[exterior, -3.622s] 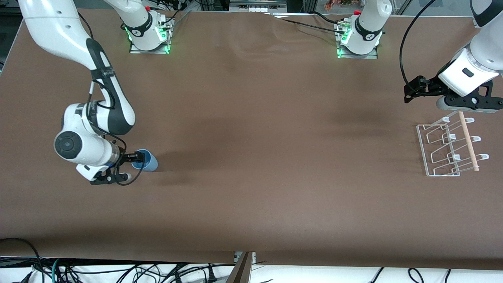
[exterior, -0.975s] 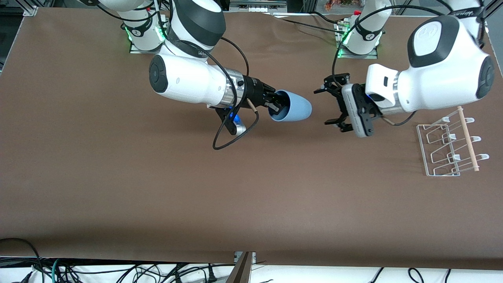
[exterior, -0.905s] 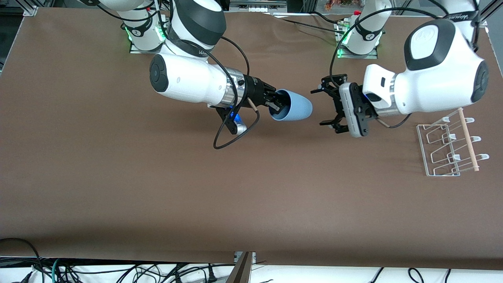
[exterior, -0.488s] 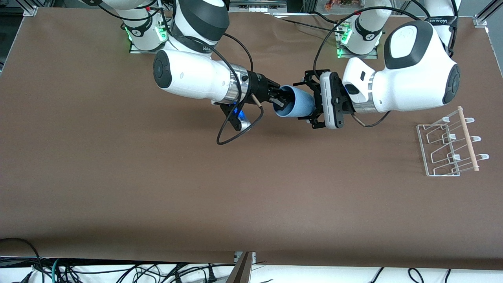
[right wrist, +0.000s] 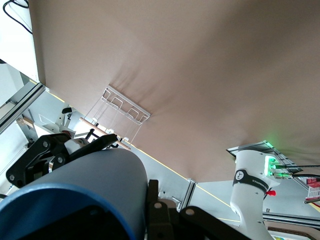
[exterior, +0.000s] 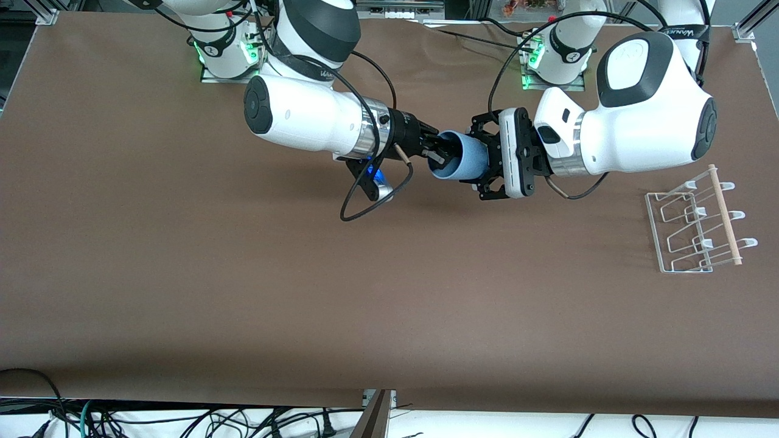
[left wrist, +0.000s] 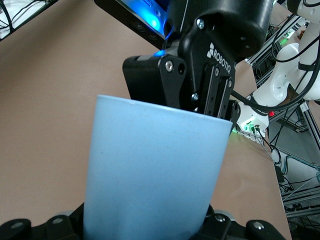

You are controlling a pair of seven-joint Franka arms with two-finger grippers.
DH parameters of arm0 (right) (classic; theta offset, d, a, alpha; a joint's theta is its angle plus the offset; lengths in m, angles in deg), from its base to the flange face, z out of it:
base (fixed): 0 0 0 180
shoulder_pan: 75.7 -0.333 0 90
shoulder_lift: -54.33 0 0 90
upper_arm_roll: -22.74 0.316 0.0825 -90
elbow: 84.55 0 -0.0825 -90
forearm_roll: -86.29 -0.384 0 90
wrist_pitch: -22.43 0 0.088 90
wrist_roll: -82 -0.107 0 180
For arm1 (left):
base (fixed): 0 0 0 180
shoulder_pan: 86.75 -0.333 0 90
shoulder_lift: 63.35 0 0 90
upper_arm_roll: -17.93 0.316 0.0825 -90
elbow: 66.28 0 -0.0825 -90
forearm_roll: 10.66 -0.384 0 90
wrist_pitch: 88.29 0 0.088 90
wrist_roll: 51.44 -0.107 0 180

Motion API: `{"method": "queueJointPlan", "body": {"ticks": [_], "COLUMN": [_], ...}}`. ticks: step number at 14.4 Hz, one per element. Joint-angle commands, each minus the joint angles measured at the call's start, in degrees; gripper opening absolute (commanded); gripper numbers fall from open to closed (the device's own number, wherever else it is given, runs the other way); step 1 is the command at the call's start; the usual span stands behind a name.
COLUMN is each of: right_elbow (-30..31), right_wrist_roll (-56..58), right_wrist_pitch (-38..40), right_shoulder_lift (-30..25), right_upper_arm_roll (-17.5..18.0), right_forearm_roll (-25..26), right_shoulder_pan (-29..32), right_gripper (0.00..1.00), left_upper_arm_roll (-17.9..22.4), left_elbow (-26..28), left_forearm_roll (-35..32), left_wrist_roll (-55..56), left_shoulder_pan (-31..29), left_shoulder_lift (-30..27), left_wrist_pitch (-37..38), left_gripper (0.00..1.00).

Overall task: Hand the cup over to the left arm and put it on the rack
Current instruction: 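Grasp the cup's base with the left gripper beside the right gripper, then open the right gripper and withdraw it while the left gripper holds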

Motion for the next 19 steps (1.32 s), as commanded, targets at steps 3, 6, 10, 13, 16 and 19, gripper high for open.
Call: {"method": "queueJointPlan", "body": {"ticks": [3,6,10,13,16,19], "right_elbow": [-1.12,-1.12,-1.12,-1.12,-1.12,-1.12], "right_wrist_roll": [-0.22,-0.31,0.21,3.81,11.17,17.69], "right_wrist_pitch": [-1.43,0.31,6.72,13.04,22.26,29.93], "right_shoulder_lift": [0.66,0.22,-2.58,-4.87,-7.68,-11.02], "right_upper_arm_roll": [0.45,0.45,0.37,0.10,-0.07,-0.60], "right_forearm_roll": [-0.79,-0.88,-0.62,-0.18,0.00,0.61], "right_shoulder_pan": [0.39,1.96,8.80,14.60,21.81,29.63], "right_gripper": [0.18,0.63,0.90,0.90,0.90,0.99], "left_upper_arm_roll": [0.01,0.01,0.01,0.01,0.09,0.62], "left_elbow": [-0.47,-0.38,-0.38,-0.30,-0.30,-0.65], "left_forearm_roll": [2.14,2.14,2.14,2.14,2.06,1.00], "left_wrist_roll": [-0.93,-0.93,-0.93,-0.93,-0.84,-0.05], "left_shoulder_pan": [0.28,0.20,0.11,0.20,0.11,-0.68], "left_shoulder_lift": [0.48,0.39,0.39,0.48,0.39,0.39], "left_wrist_pitch": [0.58,0.67,0.67,0.76,0.93,4.17], "left_gripper": [0.03,0.03,0.03,0.03,0.03,0.03]}}
